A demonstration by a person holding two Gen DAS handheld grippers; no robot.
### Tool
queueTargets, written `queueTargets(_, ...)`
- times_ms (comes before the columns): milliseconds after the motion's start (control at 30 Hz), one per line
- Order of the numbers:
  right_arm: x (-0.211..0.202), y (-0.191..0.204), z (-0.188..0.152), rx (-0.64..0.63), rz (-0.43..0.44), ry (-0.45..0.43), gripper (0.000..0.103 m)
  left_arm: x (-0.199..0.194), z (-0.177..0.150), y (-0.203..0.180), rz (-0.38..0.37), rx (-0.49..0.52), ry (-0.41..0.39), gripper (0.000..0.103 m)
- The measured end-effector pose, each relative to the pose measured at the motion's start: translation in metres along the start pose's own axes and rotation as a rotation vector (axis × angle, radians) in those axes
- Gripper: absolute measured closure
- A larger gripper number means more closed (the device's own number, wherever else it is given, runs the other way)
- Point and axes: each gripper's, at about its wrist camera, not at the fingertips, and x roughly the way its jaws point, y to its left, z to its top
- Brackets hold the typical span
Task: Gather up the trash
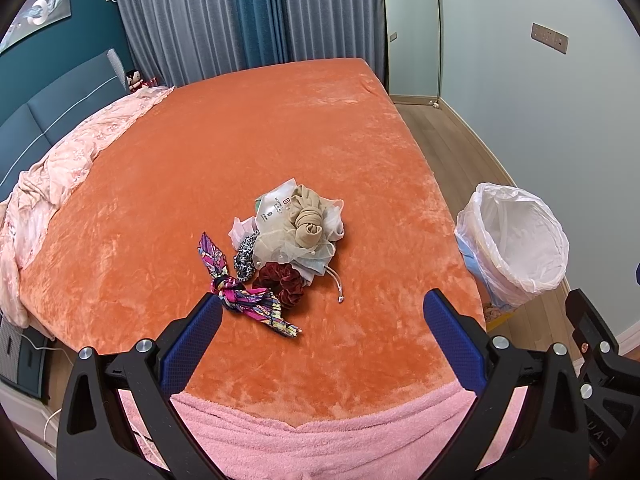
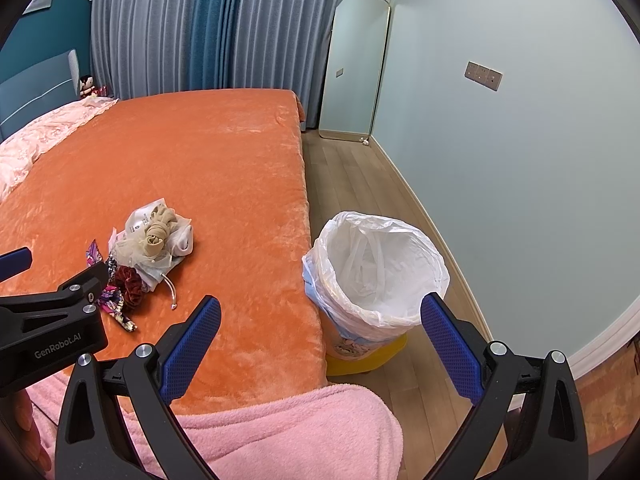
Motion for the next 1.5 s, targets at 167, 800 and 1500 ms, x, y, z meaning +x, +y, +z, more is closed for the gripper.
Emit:
queueTargets(167,-0.0006,0.0003,-0.0006,-0.001,0.000,-0.002,0.007,0.0010,0.0030,0.0026,0.002,-0.003,0.001,0.007)
queueTargets(800,-0.0017,-0.0015,0.0008,-0.007,0.001,-0.004,0.007,-0.0012,0.0008,0.0012,0.007,-0.004,-0.003,0.007)
queueTargets(1500,-0.0029,0.0007,0.0035,-0.009,-0.001,-0.006,0.007,0.0001,-0.0042,0.0048,0.011,-0.015,0.004,0.007)
